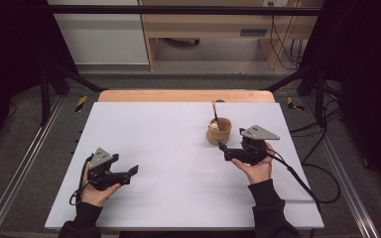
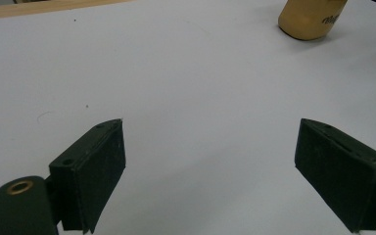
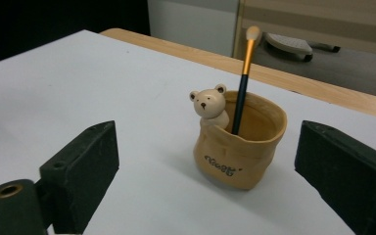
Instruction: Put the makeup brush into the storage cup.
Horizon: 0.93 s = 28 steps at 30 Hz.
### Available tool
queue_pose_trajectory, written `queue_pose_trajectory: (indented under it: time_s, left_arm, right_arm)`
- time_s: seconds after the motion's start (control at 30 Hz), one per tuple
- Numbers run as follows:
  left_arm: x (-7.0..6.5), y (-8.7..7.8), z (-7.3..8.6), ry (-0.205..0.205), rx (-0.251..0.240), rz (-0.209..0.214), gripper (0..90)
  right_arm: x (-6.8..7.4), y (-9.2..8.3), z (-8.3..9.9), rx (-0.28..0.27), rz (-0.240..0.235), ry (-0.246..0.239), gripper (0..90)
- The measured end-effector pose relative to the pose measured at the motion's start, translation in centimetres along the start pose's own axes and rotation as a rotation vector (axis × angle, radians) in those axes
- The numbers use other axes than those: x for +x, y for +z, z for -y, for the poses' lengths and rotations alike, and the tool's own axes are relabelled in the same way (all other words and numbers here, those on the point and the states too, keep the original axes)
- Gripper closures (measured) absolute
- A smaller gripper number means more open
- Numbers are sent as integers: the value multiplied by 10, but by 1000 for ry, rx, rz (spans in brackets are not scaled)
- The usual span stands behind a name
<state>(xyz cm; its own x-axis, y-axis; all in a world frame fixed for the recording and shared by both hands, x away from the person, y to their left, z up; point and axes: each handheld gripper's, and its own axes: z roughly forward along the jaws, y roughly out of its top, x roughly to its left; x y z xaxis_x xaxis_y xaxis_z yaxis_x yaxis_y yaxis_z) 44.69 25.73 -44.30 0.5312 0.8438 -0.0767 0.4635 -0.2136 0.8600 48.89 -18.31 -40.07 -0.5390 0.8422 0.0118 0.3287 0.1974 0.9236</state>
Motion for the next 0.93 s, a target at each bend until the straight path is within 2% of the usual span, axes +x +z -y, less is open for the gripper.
queue_pose_trajectory:
  time_s: [0.07,0.27,0.47,0.6,0.73,0.93]
  left_arm:
    - [0,0,0,0,0,0,112]
    - [1,-1,0,-4,-3,-2,110]
    - [2,-1,0,-4,-2,-3,108]
    - [1,-1,0,0,0,-1,105]
    - [1,-2,0,-1,-1,3,104]
    - [2,-3,-1,-1,-6,4,103]
  right_arm:
    - [-2,-5,3,-7,-11,15,74]
    - [-7,-19,14,-6,-7,20,33]
    - [-10,-29,28,19,1,23,10]
    - [-13,-34,34,18,5,30,11]
    - [-15,-39,42,40,18,14,9]
    - [-19,-46,52,41,24,35,10]
